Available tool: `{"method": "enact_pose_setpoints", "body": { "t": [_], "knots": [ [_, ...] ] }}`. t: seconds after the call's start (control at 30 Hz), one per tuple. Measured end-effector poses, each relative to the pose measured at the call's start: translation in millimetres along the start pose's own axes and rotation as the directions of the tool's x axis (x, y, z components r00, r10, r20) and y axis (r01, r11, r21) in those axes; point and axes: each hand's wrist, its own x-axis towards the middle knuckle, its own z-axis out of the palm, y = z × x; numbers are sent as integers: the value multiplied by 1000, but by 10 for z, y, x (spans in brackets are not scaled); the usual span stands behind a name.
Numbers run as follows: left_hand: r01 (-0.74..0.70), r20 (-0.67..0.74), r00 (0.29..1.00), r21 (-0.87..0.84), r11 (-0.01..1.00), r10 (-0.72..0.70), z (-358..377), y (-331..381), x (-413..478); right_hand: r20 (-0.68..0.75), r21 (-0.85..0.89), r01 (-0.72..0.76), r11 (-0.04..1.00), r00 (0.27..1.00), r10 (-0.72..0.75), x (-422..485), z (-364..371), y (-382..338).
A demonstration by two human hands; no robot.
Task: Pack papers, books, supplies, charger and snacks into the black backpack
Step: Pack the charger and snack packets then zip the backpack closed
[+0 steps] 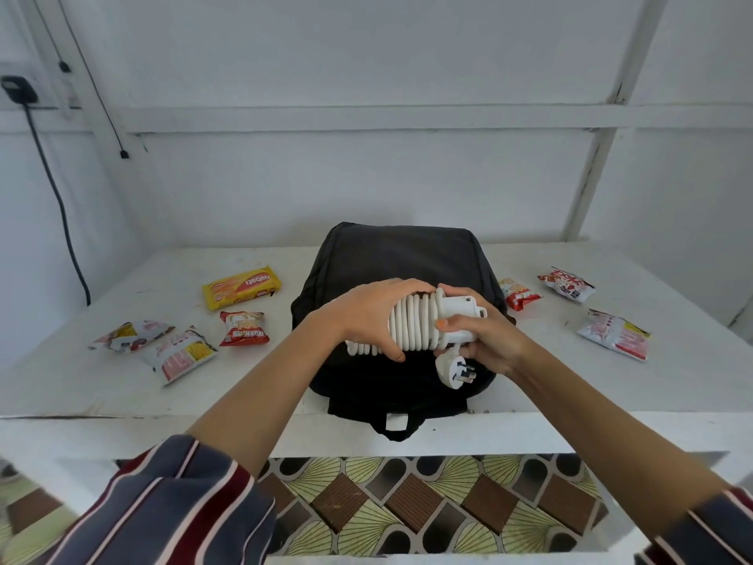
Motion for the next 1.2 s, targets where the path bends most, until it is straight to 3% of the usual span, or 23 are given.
{"method": "enact_pose_setpoints", "body": {
  "t": [0.23,0.5,0.67,0.73,0.8,0.87,0.93,1.03,1.2],
  "knots": [
    [-29,-240,969,124,992,58,15,125,-85,-68,176,-47,983,996,60,-148,-38,-9],
    [-69,-468,882,1,998,62,316,284,-167,-124,372,-78,925,983,133,-317,-213,69],
    [-159,-683,691,173,972,235,574,143,-400,-190,437,-22,899,975,117,-484,-243,20],
    [-171,-611,754,169,971,240,626,55,-509,-196,450,-9,893,975,108,-570,-207,-17],
    [-158,-426,887,85,984,179,644,17,-629,-214,447,23,894,973,82,-655,-175,-57],
    [-103,-233,966,35,994,108,632,11,-695,-232,443,47,895,971,64,-718,-156,-98],
    [-50,-111,992,41,998,55,589,5,-702,-220,450,79,890,975,24,-771,-142,-117],
    [-32,-41,998,100,994,36,471,0,-669,-212,446,97,890,977,-1,-877,-104,-134],
    [69,-167,985,222,973,-31,234,-9,-537,-198,431,79,899,980,9,-1043,-122,-139]
  ]
}}
